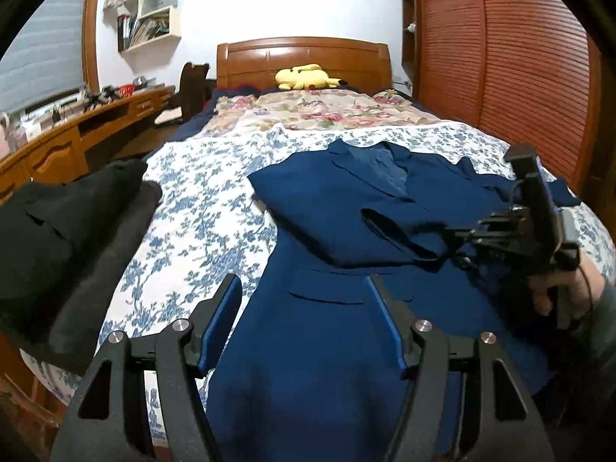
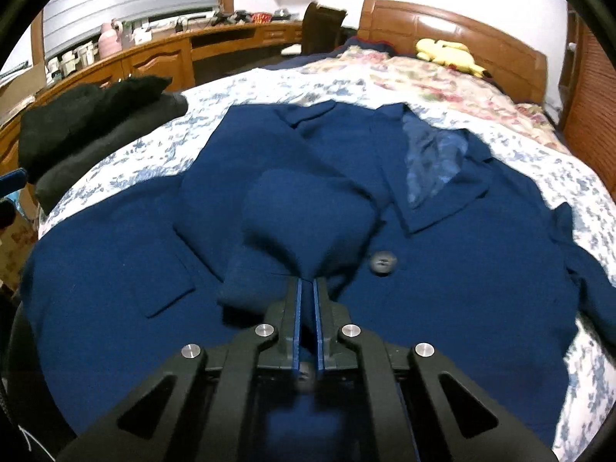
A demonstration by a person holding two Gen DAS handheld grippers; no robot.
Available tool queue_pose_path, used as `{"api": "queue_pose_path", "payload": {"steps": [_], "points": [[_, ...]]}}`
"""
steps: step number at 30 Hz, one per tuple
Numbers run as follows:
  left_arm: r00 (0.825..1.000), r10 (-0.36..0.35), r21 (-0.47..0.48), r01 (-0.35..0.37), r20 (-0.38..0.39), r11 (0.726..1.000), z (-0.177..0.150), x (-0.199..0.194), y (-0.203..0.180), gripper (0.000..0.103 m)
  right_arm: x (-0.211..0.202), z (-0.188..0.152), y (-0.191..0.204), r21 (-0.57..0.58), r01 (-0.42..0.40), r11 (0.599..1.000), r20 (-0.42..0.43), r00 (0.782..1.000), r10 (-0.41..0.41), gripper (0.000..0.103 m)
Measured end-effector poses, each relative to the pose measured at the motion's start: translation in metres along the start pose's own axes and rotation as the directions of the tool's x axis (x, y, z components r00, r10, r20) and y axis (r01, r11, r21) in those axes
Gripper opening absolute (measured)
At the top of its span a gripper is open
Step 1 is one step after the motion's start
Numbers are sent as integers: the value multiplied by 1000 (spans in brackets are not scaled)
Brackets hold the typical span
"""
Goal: Fold large clothes
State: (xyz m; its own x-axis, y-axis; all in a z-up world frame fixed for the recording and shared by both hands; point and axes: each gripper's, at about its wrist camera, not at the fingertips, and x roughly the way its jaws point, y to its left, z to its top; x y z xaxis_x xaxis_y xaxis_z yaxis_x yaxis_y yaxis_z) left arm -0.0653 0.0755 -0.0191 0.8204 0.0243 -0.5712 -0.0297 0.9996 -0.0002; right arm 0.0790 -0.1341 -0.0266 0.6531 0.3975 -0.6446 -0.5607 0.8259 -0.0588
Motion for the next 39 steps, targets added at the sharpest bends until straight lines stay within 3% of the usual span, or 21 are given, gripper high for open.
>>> {"api": "queue_pose_path", "payload": {"steps": [9, 13, 17, 21, 24, 26, 27, 28, 39], "points": [[1000, -29, 50, 29, -5, 998, 0, 12, -36, 66, -69, -19, -34, 75, 27, 997, 142, 989, -38, 4], [996, -87, 56, 88, -15, 995, 5, 19, -52, 66, -112, -36, -50, 122, 65, 990, 205, 975, -89, 4], [990, -136, 39, 138, -32, 990, 13, 32, -66, 66, -133, -60, -66, 156, 124, 980, 189, 970, -153, 4], [981, -193, 25, 194, -32, 981, 22, 44, -79, 66, -124, -84, -75, 196, 112, 974, 128, 982, -139, 4], [977, -210, 37, 211, -22, 977, 30, 51, -88, 66, -112, -83, -79, 202, 159, 966, 88, 980, -180, 16], [976, -217, 44, 217, -14, 975, 34, 56, -92, 66, -109, -85, -81, 214, 165, 963, 86, 979, -187, 31], [976, -218, 46, 218, -10, 975, 36, 58, -94, 66, -108, -84, -82, 224, 167, 960, 87, 978, -191, 46], [976, -217, 49, 217, -7, 975, 38, 60, -94, 66, -107, -82, -82, 234, 168, 958, 90, 977, -193, 51], [982, -186, 50, 188, -40, 981, 28, 74, -95, 66, -68, -61, -71, 167, 83, 982, 97, 990, -100, 52]]}}
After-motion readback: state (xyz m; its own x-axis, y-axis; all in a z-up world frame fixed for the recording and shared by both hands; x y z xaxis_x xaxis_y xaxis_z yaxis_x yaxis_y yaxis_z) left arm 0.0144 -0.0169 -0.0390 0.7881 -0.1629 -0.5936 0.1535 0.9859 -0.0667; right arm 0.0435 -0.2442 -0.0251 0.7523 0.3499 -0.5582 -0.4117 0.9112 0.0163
